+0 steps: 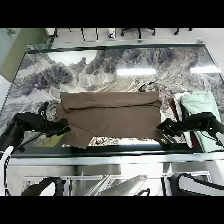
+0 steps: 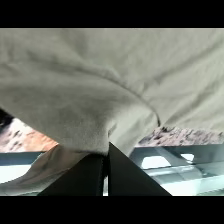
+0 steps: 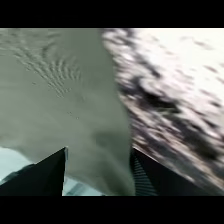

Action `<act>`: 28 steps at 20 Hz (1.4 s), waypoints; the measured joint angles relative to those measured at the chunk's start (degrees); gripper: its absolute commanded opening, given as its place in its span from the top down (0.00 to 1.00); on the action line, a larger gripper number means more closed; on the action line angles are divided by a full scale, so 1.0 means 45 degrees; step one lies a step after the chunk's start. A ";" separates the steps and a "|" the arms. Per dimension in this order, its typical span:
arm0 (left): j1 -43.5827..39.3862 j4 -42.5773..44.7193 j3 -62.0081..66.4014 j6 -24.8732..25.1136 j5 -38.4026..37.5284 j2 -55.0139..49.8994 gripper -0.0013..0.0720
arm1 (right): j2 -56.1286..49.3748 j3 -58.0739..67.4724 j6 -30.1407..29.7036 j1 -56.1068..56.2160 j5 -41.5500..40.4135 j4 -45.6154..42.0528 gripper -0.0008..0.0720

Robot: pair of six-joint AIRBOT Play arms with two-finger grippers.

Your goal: Fold the shirts.

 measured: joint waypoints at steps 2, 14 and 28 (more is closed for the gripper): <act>-0.0019 0.0355 0.0063 0.0000 0.0340 0.0486 0.96 | -0.0345 0.0000 -0.0228 0.0228 0.0141 0.0248 0.62; -0.0044 0.1418 0.0121 -0.0539 0.2982 0.3769 0.96 | 0.1370 -0.0194 0.2574 0.0481 -0.0257 -0.2764 0.95; -0.0267 0.0452 0.1345 0.0243 -0.2958 0.0957 0.96 | 0.0321 0.3614 0.1763 0.1919 0.2040 -0.0262 0.95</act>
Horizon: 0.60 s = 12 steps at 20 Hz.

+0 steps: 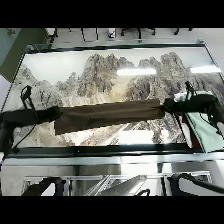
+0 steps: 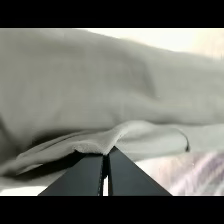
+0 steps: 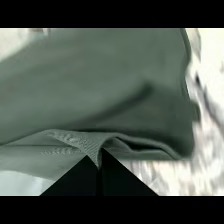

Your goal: Fold the shirts.

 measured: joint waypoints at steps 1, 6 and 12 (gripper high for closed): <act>-0.0039 -0.0121 0.0466 0.0199 -0.0248 -0.0874 0.96 | -0.0554 0.0306 -0.0063 0.0107 0.0136 0.0058 0.95; -0.0136 -0.0350 0.2511 0.0733 -0.0427 -0.4614 0.61 | -0.2589 0.1025 -0.0330 0.0267 0.0617 0.0209 0.31; -0.0165 -0.0374 0.4532 0.0845 0.0729 -0.6883 0.04 | -0.3026 0.2438 -0.0491 -0.0447 -0.0656 -0.0340 0.19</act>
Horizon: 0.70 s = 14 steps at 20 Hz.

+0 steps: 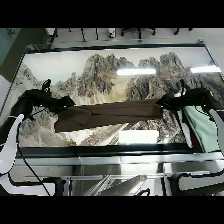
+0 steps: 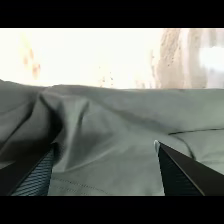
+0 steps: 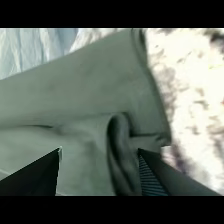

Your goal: Fold the shirts.

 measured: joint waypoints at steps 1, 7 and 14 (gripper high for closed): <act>0.0000 -0.0005 0.0340 -0.0005 0.0253 -0.0121 0.04 | -0.0049 0.0136 -0.0005 -0.0136 -0.0194 -0.0160 0.09; -0.0010 -0.0136 0.2526 -0.0219 0.2059 -0.0408 0.04 | -0.0928 0.0452 -0.0204 -0.0437 -0.0913 -0.0588 0.11; -0.0631 -0.1030 0.3589 -0.0282 0.3031 -0.0447 0.96 | -0.2040 0.0500 -0.0942 0.0121 -0.1166 0.0525 0.95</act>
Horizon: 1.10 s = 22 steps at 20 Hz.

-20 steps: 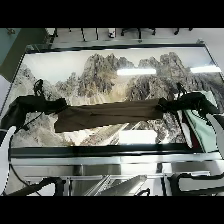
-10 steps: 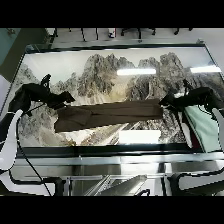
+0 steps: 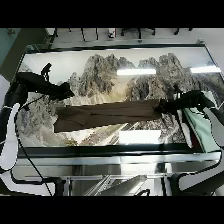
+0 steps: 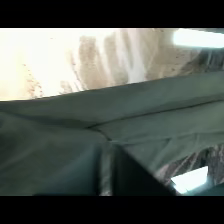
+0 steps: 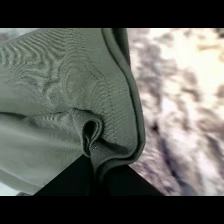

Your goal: Fold the shirts.

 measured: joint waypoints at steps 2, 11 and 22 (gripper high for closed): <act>-0.0369 -0.0087 0.0068 -0.0005 0.0083 0.0000 0.96 | -0.0097 0.0044 -0.0185 0.0063 0.0000 0.0175 0.95; -0.4566 -0.0238 -0.1219 -0.0131 -0.3308 -0.0607 0.96 | 0.3172 0.1574 -0.0180 0.0078 -0.2361 0.0971 0.95; -0.9690 -0.0335 0.1846 -0.2084 -0.5532 -0.5129 0.96 | 0.8310 0.2424 0.1200 0.0126 -0.4410 0.1239 0.95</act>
